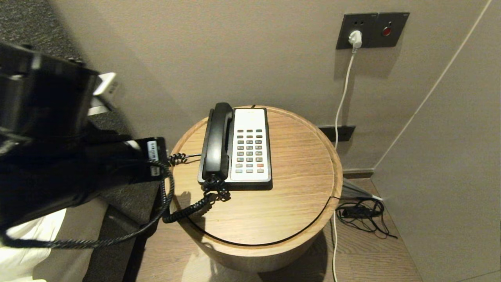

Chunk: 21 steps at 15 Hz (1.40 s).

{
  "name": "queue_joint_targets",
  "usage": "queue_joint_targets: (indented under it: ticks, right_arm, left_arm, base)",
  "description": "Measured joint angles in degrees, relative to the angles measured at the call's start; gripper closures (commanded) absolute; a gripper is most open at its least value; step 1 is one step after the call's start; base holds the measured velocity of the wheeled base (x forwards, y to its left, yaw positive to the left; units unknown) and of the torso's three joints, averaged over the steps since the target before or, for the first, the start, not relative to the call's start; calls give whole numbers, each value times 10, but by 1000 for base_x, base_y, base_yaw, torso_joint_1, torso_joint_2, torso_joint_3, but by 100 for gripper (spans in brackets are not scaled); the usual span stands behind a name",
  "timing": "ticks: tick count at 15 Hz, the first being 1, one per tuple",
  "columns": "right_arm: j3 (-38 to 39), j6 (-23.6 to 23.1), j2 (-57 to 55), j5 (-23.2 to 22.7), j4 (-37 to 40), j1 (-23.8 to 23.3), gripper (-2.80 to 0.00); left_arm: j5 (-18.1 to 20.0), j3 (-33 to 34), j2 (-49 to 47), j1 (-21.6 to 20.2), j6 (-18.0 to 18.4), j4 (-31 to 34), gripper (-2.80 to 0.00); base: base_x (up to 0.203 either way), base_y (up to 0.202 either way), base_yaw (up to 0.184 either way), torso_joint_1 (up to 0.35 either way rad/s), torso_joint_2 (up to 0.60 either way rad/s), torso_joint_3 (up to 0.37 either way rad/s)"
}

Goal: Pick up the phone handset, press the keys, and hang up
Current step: End the call using the dial pad

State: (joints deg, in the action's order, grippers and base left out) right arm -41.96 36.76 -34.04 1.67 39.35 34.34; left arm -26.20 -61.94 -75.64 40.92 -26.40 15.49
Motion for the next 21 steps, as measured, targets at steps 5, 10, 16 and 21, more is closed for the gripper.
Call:
queue_joint_targets:
  ticks: [5,10,16,21]
  right_arm:
    - [-215,-1,-203,1,39,0,0]
    - [-581,-13,-502,13,148,35,0]
    - [-684,-22,-708,41,178,146,0]
    - [-689,-20,-757,2,136,170,0]
  left_arm:
    - [102,137,164,-57,20,-3,0]
    - [111,210,249,-76,21,-15,0]
    - [111,259,285,-77,16,-29,0]
    - [111,273,287,-77,15,-30,0]
  base:
    - [0,0,0,0,0,0]
    - [0,0,0,0,0,0]
    - [0,0,0,0,0,0]
    - [0,0,0,0,0,0]
